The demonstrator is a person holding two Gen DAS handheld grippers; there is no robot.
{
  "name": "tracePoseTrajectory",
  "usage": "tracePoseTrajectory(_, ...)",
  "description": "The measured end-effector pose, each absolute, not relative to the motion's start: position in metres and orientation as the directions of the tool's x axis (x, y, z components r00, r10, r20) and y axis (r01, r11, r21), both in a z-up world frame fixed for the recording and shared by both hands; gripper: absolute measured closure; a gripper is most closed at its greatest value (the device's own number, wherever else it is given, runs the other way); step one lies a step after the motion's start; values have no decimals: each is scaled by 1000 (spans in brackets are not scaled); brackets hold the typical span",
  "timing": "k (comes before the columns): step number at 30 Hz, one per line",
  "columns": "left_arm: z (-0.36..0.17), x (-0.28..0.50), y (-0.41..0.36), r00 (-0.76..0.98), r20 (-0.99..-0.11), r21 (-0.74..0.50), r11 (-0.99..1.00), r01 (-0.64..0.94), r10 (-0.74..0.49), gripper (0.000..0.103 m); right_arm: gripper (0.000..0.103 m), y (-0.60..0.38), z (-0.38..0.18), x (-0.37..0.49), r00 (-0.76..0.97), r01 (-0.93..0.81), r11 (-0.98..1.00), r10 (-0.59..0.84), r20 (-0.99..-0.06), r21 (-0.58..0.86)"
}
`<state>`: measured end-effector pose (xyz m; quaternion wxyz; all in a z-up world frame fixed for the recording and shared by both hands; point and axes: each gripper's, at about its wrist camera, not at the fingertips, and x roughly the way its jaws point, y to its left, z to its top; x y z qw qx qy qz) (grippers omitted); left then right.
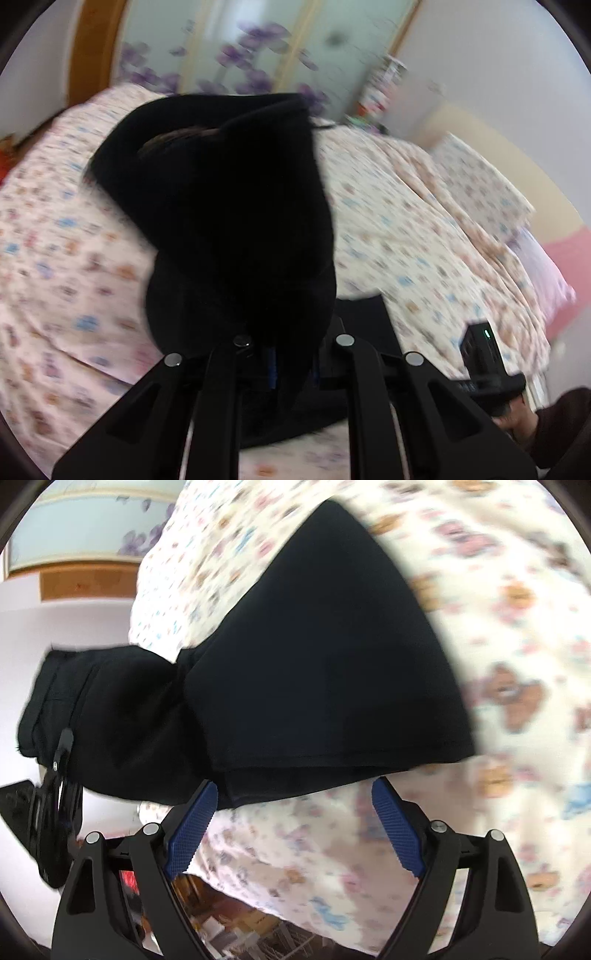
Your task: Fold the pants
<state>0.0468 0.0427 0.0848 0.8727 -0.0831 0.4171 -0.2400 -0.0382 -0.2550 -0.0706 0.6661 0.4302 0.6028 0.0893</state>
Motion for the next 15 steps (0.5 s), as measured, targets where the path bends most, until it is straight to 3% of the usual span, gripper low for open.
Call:
tracePoseTrajectory(4, 51, 36, -21, 415, -749, -344, 838, 424, -518, 91, 16, -287, -75, -53, 285, 461, 603, 594, -752, 651)
tracePoseTrajectory(9, -35, 19, -91, 233, -889, -255, 849, 462, -394, 90, 16, -316, -84, -69, 297, 526, 587, 552, -779, 616)
tracePoseTrajectory(15, -23, 17, -85, 295, -846, -306, 858, 413, -444, 90, 16, -339, -89, -84, 301, 540, 591, 530, -793, 599)
